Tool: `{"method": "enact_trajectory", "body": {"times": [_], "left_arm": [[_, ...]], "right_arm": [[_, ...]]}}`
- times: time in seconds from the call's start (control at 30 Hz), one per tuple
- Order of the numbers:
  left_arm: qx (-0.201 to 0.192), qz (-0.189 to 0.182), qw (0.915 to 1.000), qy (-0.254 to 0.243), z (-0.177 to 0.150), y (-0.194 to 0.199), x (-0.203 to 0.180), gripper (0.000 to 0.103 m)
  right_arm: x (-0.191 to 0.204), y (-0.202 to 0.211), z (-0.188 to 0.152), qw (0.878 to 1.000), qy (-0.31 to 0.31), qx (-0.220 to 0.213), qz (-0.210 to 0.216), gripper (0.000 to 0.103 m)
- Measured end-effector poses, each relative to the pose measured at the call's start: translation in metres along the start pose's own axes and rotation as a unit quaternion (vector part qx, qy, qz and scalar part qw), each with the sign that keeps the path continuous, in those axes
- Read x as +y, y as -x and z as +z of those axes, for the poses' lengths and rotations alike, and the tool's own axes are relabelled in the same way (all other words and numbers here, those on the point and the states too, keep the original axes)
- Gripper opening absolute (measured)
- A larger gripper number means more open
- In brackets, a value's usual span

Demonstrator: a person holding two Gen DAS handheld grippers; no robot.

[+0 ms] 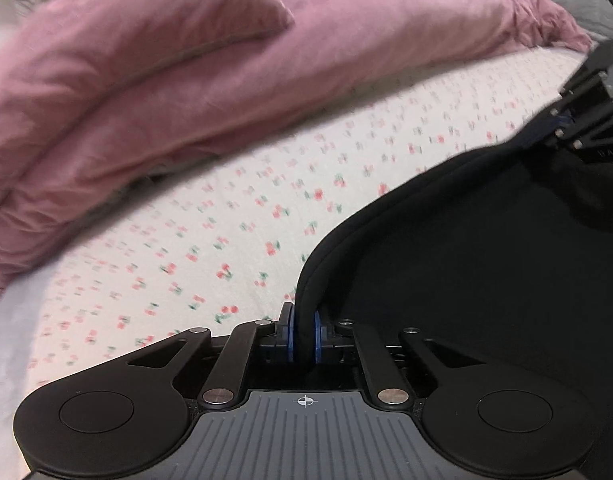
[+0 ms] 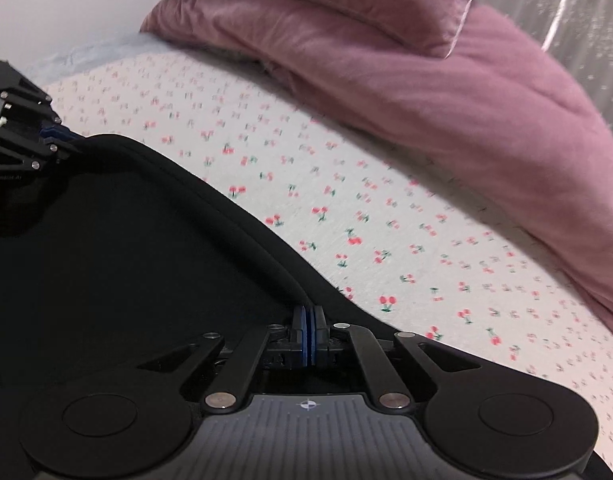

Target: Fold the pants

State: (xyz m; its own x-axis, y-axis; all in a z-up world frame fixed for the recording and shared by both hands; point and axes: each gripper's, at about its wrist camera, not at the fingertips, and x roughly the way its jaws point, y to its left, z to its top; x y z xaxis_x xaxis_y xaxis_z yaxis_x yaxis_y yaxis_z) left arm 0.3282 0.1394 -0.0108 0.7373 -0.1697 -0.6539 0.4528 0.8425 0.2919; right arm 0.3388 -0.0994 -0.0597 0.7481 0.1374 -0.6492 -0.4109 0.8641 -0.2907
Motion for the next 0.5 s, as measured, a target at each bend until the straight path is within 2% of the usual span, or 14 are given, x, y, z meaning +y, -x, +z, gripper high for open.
{"method": "enact_trajectory", "body": {"times": [0.23,0.5], "left_arm": [[-0.067,0.011,0.9974,0.024,-0.003,0.068,-0.011,0.007],[-0.094,-0.007,0.9935,0.064,-0.035,0.135,-0.039,0.007]], "right_arm": [[0.002,0.064,-0.019,0.997,-0.046,-0.058,-0.017,0.001],[0.030,0.148,-0.049,0.995,-0.024,-0.093,-0.035,0.001]]}}
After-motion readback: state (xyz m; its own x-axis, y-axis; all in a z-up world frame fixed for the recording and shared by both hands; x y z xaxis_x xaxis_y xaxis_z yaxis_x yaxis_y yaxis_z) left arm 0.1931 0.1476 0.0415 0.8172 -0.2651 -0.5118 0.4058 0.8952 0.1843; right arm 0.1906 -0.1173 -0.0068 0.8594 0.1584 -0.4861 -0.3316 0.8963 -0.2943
